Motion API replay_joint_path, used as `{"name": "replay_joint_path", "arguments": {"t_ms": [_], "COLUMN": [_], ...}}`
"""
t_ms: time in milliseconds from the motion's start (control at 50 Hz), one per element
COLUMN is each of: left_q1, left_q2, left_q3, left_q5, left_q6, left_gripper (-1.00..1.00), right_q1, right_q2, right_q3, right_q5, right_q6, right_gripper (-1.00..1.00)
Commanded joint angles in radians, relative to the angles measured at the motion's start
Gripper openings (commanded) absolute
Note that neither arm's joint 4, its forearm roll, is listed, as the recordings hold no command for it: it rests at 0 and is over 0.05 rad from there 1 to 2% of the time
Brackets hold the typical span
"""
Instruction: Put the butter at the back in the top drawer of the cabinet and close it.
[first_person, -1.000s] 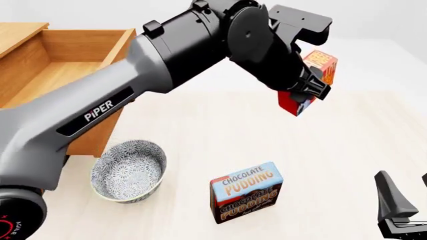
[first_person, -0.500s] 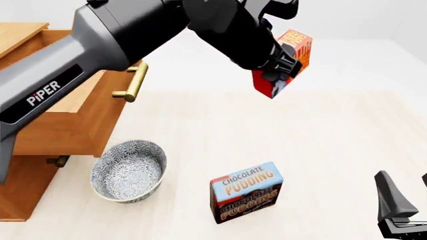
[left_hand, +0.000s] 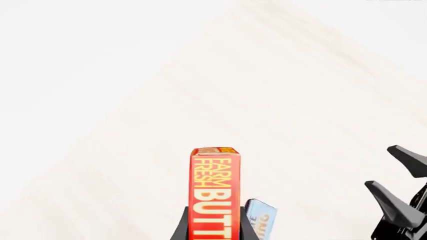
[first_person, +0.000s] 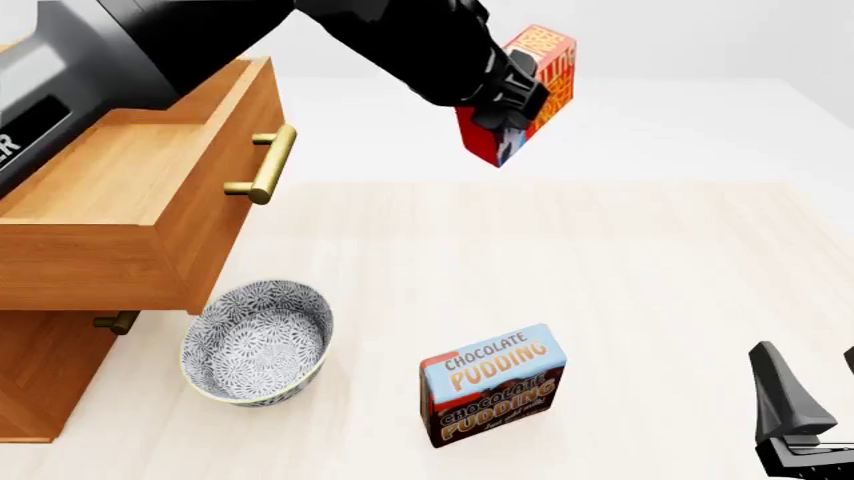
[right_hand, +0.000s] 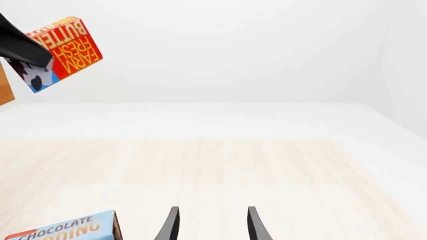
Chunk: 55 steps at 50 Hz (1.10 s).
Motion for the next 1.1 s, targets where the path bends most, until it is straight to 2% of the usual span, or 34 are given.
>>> {"name": "replay_joint_path", "arguments": {"t_ms": [20,200,720,880,1100], "left_q1": [0.033,0.081,0.206,0.237,0.319], "left_q2": [-0.053,-0.099,-0.223,-0.263,-0.342], "left_q3": [0.014,0.061,0.100,0.136,0.171], "left_q5": [0.005,0.018,0.067,0.083,0.115], "left_q6": [0.031,0.050,0.098,0.105,0.154], "left_gripper": [-1.00,-1.00,-1.00,-1.00,-1.00], "right_q1": [0.000,0.000,0.000,0.000,0.000], "right_q2": [0.000,0.000,0.000,0.000,0.000], "right_q3": [0.000,0.000,0.000,0.000,0.000], "right_q5": [0.000,0.000,0.000,0.000,0.000], "right_q6": [0.000,0.000,0.000,0.000,0.000], "right_gripper": [1.00,1.00,1.00,1.00,1.00]}}
